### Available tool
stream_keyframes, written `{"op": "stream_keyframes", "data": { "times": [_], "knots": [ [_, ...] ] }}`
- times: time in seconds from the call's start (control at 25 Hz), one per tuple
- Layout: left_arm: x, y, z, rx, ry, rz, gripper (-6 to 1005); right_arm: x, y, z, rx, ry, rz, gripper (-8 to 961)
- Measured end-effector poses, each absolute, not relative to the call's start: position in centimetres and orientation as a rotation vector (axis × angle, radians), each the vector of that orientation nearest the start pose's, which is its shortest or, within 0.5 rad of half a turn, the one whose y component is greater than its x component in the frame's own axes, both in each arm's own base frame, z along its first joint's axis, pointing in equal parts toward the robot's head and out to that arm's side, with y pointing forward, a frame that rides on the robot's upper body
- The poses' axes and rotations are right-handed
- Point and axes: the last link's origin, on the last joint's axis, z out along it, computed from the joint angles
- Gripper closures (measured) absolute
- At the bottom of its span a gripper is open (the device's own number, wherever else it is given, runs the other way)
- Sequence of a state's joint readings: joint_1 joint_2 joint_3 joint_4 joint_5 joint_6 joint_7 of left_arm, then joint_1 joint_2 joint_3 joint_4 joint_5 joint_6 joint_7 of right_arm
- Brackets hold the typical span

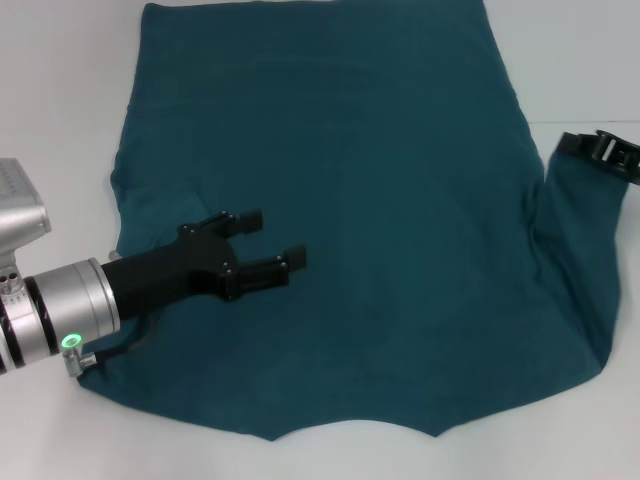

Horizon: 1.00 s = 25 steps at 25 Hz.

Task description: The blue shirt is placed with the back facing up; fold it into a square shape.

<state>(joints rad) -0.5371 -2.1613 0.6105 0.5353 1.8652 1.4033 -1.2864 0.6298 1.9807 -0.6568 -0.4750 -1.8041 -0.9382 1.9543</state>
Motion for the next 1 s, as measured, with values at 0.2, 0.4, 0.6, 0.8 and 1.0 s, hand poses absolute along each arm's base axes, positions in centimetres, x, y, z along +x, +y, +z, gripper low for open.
{"op": "stream_keyframes", "data": {
  "times": [0.2, 0.4, 0.6, 0.8, 1.0],
  "knots": [
    [-25.5, 33.7, -3.4, -2.49, -0.737, -0.894, 100, 28.9, 43.1, 4.1, -1.893, 1.426, 0.802, 943],
    [-25.8, 33.6, -3.4, -2.48, -0.752, -0.887, 101, 28.0, 44.1, 3.1, -1.861, 1.427, 0.795, 942],
    [-26.1, 33.6, -3.5, -2.467, -0.766, -0.88, 103, 27.0, 43.9, 1.1, -1.886, 1.403, 0.791, 941],
    [-26.3, 33.6, -3.5, -2.462, -0.771, -0.873, 104, 25.6, 44.0, -0.4, -1.925, 1.368, 0.81, 838],
    [-26.3, 33.6, -3.5, -2.462, -0.773, -0.871, 105, 26.0, 43.9, -0.2, -1.922, 1.374, 0.799, 636]
  ]
}}
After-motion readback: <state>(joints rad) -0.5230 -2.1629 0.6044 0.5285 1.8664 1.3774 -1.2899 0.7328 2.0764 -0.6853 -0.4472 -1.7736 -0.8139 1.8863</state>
